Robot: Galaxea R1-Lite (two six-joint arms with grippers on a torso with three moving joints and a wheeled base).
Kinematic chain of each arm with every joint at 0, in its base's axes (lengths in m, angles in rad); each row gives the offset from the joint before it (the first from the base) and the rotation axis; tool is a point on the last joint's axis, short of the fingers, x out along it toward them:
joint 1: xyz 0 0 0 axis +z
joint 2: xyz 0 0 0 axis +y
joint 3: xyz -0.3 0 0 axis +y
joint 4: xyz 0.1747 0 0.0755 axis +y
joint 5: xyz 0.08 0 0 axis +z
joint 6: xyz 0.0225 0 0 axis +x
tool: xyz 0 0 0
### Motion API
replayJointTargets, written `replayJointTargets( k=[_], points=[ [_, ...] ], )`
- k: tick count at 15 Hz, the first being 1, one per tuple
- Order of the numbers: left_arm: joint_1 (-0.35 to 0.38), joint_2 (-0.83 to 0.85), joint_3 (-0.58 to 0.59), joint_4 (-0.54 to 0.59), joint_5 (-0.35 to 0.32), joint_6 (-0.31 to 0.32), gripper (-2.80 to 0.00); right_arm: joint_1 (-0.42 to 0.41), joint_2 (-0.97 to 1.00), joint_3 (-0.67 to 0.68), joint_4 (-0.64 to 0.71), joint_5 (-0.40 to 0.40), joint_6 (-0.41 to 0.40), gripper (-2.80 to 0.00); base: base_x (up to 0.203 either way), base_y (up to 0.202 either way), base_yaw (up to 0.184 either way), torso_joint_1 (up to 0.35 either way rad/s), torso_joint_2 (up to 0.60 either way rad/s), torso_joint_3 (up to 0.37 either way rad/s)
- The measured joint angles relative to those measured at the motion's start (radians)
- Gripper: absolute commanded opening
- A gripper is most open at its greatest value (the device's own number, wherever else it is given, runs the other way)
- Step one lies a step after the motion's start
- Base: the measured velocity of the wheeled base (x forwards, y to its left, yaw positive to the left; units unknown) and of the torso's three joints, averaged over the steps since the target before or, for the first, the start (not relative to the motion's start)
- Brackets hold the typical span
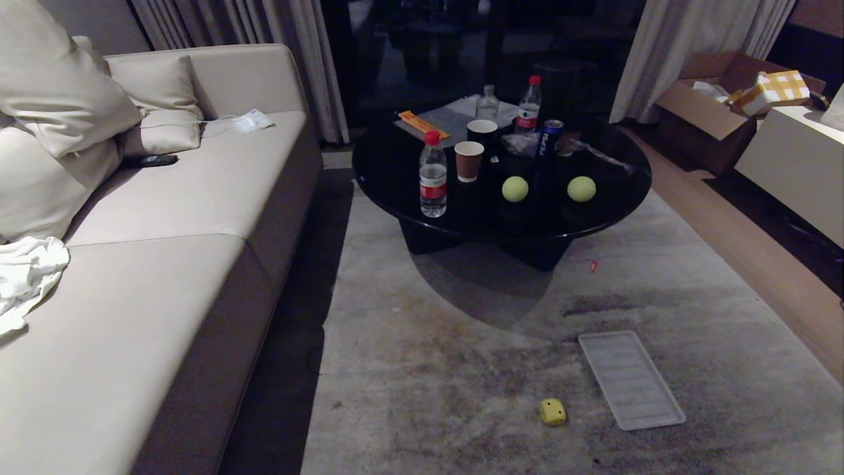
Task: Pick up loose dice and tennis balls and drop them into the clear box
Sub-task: Find toys out of the box
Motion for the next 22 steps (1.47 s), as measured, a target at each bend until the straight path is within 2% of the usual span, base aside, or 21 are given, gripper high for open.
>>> replayJointTargets(
  k=[22],
  points=[
    [0.0, 0.0, 0.0, -0.002, 0.0, 0.004, -2.8, 0.0, 0.0, 0.0, 0.0, 0.001, -0.001, -2.8, 0.0, 0.0, 0.0, 0.003, 0.0, -0.2]
  ],
)
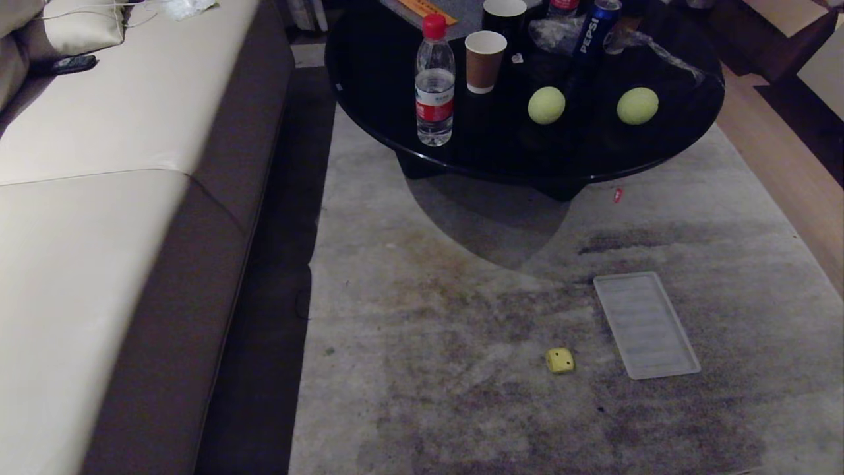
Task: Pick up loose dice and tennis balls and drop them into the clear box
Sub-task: Find toys out of the box
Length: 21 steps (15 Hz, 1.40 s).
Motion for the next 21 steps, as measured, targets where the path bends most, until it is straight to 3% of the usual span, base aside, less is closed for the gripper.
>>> replayJointTargets(
  k=[21],
  points=[
    [0.0, 0.0, 0.0, 0.0, 0.0, -0.002, -2.8, 0.0, 0.0, 0.0, 0.0, 0.0, 0.001, -2.8, 0.0, 0.0, 0.0, 0.002, 0.0, -0.197]
  ],
)
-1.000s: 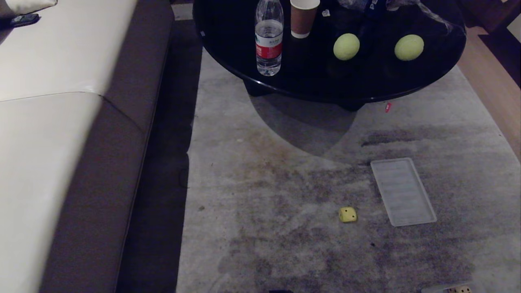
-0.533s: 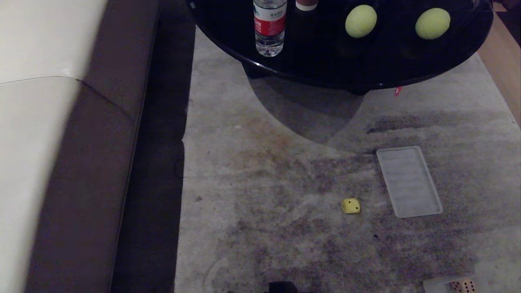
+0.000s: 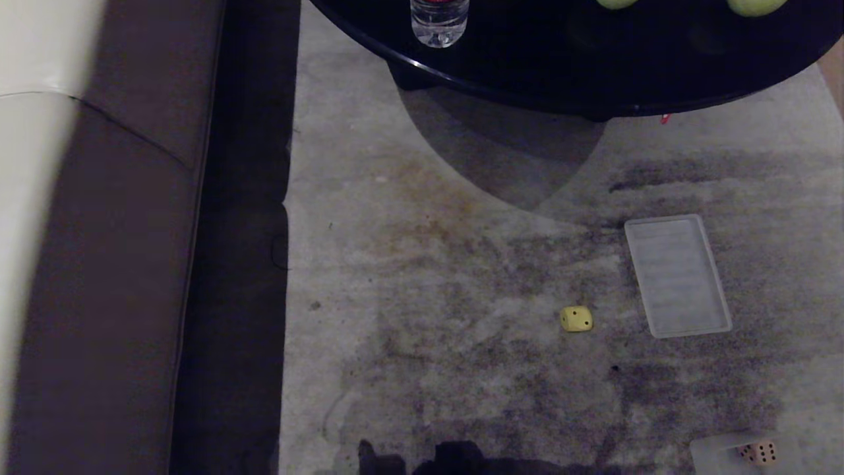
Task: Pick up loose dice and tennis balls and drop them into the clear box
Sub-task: Find toys out of the box
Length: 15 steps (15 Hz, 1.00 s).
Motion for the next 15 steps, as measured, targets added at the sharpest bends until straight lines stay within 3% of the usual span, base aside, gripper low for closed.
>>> replayJointTargets(
  k=[15],
  points=[
    [0.0, 0.0, 0.0, 0.001, -0.001, 0.003, -2.8, 0.0, 0.001, 0.0, 0.0, 0.0, 0.001, -2.8, 0.0, 0.0, 0.0, 0.001, 0.0, -0.179]
  ],
)
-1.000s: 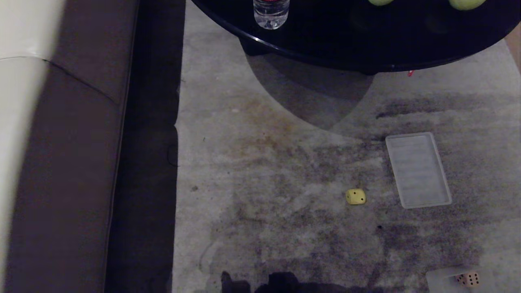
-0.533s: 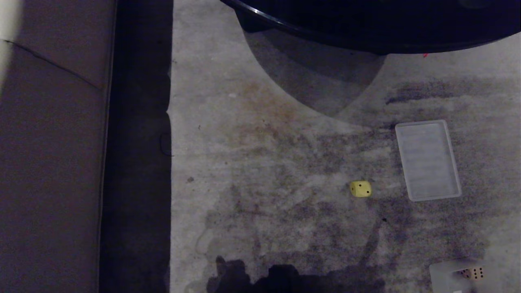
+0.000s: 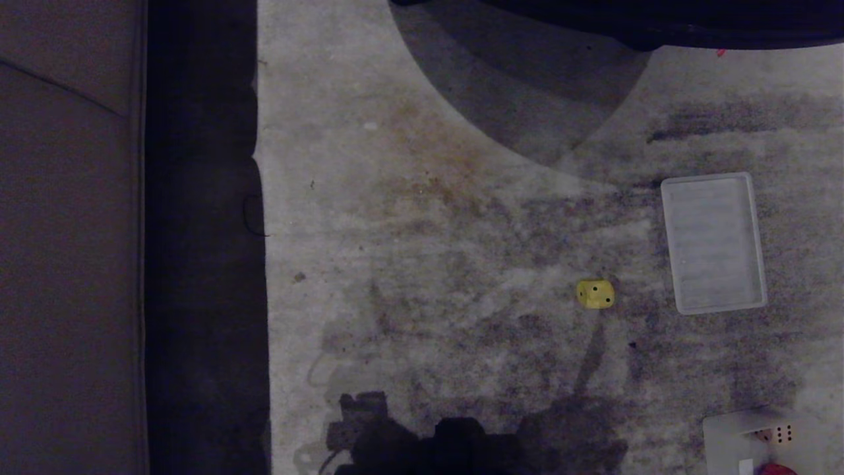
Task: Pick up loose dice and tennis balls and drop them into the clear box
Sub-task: Find toys out of the box
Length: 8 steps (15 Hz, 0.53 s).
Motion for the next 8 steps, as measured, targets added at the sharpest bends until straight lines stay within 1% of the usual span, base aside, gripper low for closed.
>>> replayJointTargets(
  k=[8],
  points=[
    [0.0, 0.0, 0.0, 0.001, 0.001, -0.007, -2.8, 0.0, 0.0, -0.002, 0.016, 0.0, 0.002, -2.8, 0.0, 0.0, 0.0, 0.001, 0.0, -0.009]
  ],
)
